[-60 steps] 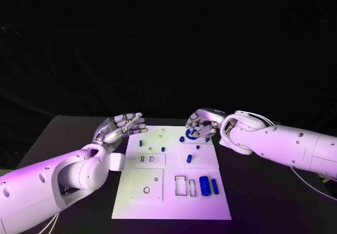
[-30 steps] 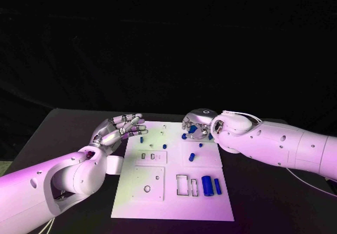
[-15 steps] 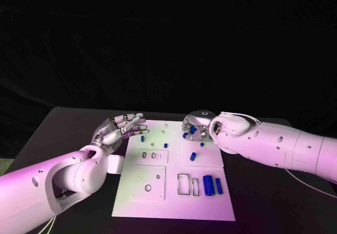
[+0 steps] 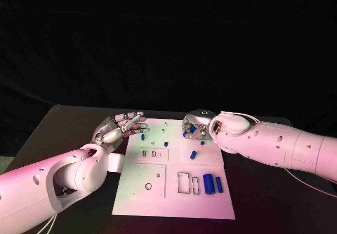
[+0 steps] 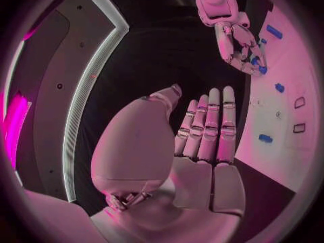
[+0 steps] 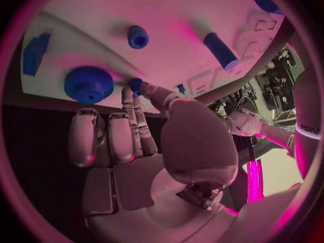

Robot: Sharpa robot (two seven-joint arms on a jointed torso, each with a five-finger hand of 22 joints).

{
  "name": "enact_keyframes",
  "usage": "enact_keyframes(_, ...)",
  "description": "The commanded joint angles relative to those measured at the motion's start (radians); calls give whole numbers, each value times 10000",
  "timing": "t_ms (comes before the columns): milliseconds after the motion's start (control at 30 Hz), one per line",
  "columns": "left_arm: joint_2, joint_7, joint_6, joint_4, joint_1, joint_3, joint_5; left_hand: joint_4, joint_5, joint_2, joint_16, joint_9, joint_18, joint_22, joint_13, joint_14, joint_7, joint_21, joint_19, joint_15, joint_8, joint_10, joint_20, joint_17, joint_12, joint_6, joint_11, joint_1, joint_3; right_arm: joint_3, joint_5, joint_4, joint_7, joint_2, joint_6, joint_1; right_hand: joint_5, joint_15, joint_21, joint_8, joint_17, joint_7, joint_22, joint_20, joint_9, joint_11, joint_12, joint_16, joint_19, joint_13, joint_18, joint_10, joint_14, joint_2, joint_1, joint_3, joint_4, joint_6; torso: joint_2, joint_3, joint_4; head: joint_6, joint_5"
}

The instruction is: Assemble the parts on the task board

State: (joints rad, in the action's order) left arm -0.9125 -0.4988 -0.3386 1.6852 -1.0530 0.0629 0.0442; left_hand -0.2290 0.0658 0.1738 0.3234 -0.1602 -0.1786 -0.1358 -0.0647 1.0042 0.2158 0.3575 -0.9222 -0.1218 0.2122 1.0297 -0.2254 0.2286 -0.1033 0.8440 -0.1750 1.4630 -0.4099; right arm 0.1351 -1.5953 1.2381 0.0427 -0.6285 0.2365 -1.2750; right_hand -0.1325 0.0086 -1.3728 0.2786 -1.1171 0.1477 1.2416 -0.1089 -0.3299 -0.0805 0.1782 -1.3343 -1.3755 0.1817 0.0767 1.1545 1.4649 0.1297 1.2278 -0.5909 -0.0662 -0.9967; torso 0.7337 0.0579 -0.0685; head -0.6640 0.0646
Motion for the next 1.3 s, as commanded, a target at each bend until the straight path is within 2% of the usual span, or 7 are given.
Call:
enact_keyframes(33,33,-42,154,-3,-13,10,9,-13,-48,-37,-33,16,-33,2,8,24,253,34,-41,-58,-23,21,-23,9,54,7,-54,-97,-44,0,151,4,-67,-8,151,8,283,-96,-88,131,-20,-42,84,7,-143,22,93,-85,-90,47,-78,107,284,-223,68,-115,10,-106,9,12,0,3,-12)
enact_keyframes(100,42,-18,151,-9,-13,10,12,-16,-44,-44,-42,16,-32,7,6,15,257,31,-34,-63,-25,25,-26,13,64,11,-58,-113,-50,0,213,10,-53,-15,160,10,553,-118,-137,196,-30,-67,167,36,-238,63,139,-114,-122,90,-92,155,281,-334,123,-202,11,-121,25,17,0,34,14)
enact_keyframes(367,83,32,157,-45,-12,10,22,-16,-44,-45,-43,16,-32,7,6,15,257,30,-34,-63,-25,26,-27,14,64,12,-58,-114,-51,0,248,26,43,-1,230,12,641,-128,-149,249,-13,-78,190,52,-332,71,145,-129,-116,119,-94,130,272,-302,154,-237,-32,-113,30,20,-2,-1,20)
enact_keyframes(800,76,51,286,-82,-12,10,34,17,-38,-38,-63,17,-31,16,4,-6,255,23,-20,-69,-31,26,-30,23,89,17,-59,-100,-74,-15,210,137,88,4,1294,9,484,-99,-157,279,20,-44,216,43,-463,29,78,-151,-98,123,-96,-7,256,-102,102,-263,-84,-37,40,26,-21,68,16)
enact_keyframes(900,74,44,339,-91,-12,10,36,22,-37,-37,-66,17,-31,18,4,-9,255,22,-18,-70,-32,26,-31,24,92,17,-59,-97,-78,-26,291,36,30,115,1829,4,471,-96,-148,285,38,-43,203,39,-479,31,80,-148,-85,125,-92,2,252,-99,98,-278,-82,-37,45,22,-32,75,36)
enact_keyframes(967,70,41,358,-81,-12,10,37,50,-32,-33,-79,18,-31,23,3,-22,251,18,-9,-71,-37,28,-33,30,106,18,-58,-79,-96,-30,326,-46,11,190,2047,-3,436,-98,-152,295,39,-47,211,38,-499,36,86,-153,-85,129,-93,19,250,-106,112,-307,-90,-43,50,37,-36,94,33)
enact_keyframes(1300,58,38,376,-5,-12,10,38,64,-29,-37,-85,18,-31,25,2,-26,248,17,-6,-71,-38,32,-33,34,112,21,-57,-69,-111,-47,381,-406,-37,629,2307,-42,426,-98,-151,298,42,-47,210,37,-505,36,87,-154,-83,130,-92,24,249,-103,113,-312,-92,-45,104,67,-40,114,16)
